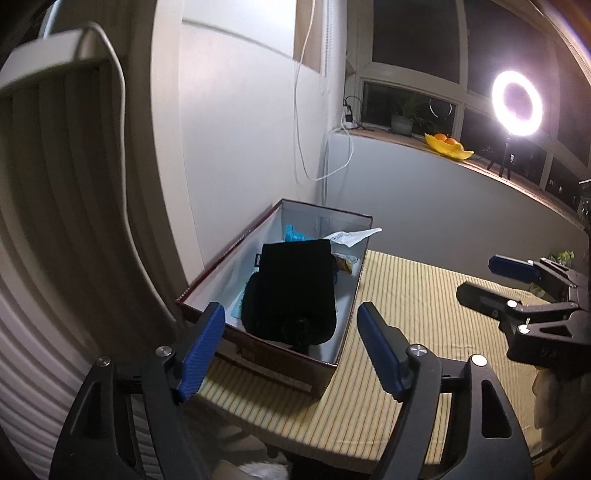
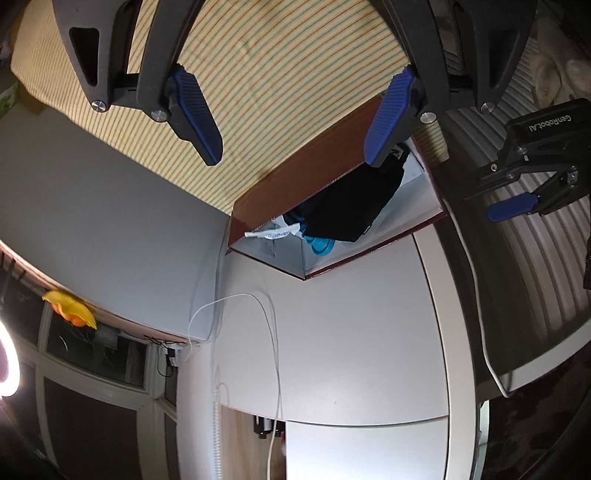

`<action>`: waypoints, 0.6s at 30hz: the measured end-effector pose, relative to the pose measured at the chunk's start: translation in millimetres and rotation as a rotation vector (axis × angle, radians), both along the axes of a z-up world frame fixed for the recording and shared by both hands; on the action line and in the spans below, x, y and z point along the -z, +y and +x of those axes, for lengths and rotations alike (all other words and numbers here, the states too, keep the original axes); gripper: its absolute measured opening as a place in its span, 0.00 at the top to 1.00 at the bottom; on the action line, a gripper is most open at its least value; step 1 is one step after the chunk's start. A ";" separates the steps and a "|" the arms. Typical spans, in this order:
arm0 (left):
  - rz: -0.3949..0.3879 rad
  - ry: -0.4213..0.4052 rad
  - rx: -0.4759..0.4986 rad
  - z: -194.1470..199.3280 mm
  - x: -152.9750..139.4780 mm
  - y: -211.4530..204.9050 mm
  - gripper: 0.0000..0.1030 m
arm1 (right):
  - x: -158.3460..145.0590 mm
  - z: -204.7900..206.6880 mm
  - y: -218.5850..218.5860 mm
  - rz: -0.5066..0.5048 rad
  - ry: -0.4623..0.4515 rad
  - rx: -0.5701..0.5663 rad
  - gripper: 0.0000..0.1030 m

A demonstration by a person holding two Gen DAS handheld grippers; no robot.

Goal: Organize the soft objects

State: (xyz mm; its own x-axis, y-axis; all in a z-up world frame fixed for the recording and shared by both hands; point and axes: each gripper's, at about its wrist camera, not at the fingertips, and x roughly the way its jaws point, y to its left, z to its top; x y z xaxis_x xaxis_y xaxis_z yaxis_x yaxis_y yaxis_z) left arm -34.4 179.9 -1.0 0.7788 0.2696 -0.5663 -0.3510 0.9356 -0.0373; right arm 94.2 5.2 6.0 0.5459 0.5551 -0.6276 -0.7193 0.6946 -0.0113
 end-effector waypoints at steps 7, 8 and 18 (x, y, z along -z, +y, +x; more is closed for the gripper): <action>0.002 -0.019 0.015 -10.7 -3.8 -9.7 0.22 | 1.3 -15.1 -20.7 -0.001 -0.026 0.055 0.26; -0.002 -0.019 0.016 -11.2 -3.4 -10.0 0.22 | 1.0 -16.0 -23.0 -0.001 -0.029 0.062 0.26; -0.047 0.003 0.016 -13.2 6.7 -11.9 0.22 | 6.5 -22.9 -41.1 -0.004 -0.039 0.114 0.26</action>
State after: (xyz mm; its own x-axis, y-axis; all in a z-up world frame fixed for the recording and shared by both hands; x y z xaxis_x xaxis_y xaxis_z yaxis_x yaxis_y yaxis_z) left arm -47.6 168.0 -7.7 0.7813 0.2301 -0.5802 -0.3363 0.9383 -0.0808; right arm 71.3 -35.8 -0.5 0.6293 0.4856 -0.6068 -0.6348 0.7716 -0.0408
